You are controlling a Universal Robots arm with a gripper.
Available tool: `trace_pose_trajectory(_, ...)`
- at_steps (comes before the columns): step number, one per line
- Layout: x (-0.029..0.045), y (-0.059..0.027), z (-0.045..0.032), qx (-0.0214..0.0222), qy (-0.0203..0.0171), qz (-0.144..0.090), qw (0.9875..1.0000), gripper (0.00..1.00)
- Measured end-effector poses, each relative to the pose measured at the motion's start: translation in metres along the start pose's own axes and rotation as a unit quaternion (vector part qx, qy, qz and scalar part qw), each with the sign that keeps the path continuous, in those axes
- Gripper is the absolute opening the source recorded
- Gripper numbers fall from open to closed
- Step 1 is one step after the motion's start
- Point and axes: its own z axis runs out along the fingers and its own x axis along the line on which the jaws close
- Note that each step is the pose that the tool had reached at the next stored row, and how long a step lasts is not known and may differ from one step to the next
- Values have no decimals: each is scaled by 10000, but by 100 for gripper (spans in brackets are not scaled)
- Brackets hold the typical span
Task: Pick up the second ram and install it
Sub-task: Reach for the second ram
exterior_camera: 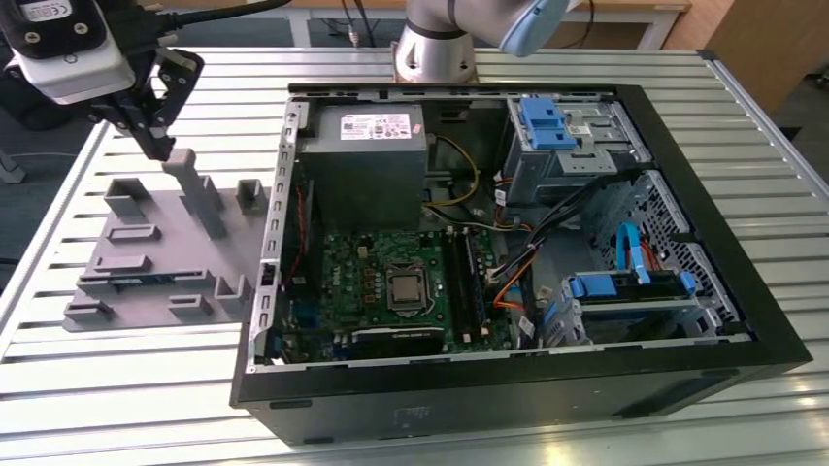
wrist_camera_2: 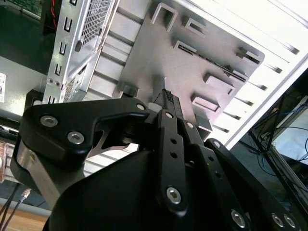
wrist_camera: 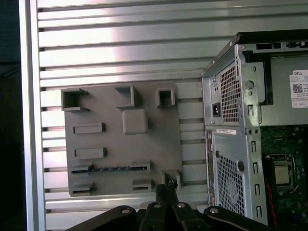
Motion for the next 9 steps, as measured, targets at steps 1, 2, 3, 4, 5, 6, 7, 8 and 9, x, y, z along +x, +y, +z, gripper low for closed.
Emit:
trace_pose_trajectory(1, 3, 0, 0, 0, 0, 0, 10000, 11)
trace_pose_trajectory(2, 5, 0, 0, 0, 0, 0, 10000, 11)
trace_pose_trajectory(3, 8, 0, 0, 0, 0, 0, 10000, 11)
trace_pose_trajectory(4, 12, -1, 0, 0, 0, 0, 10000, 11)
trace_pose_trajectory(5, 17, -1, 0, 0, 0, 0, 10000, 11)
trace_pose_trajectory(6, 20, -1, 0, 0, 0, 0, 10000, 11)
trace_pose_trajectory(7, 24, -2, 0, 0, 0, 0, 10000, 11)
trace_pose_trajectory(8, 28, -2, 0, 0, 0, 0, 10000, 11)
trace_pose_trajectory(9, 33, -2, 0, 0, 0, 0, 10000, 11)
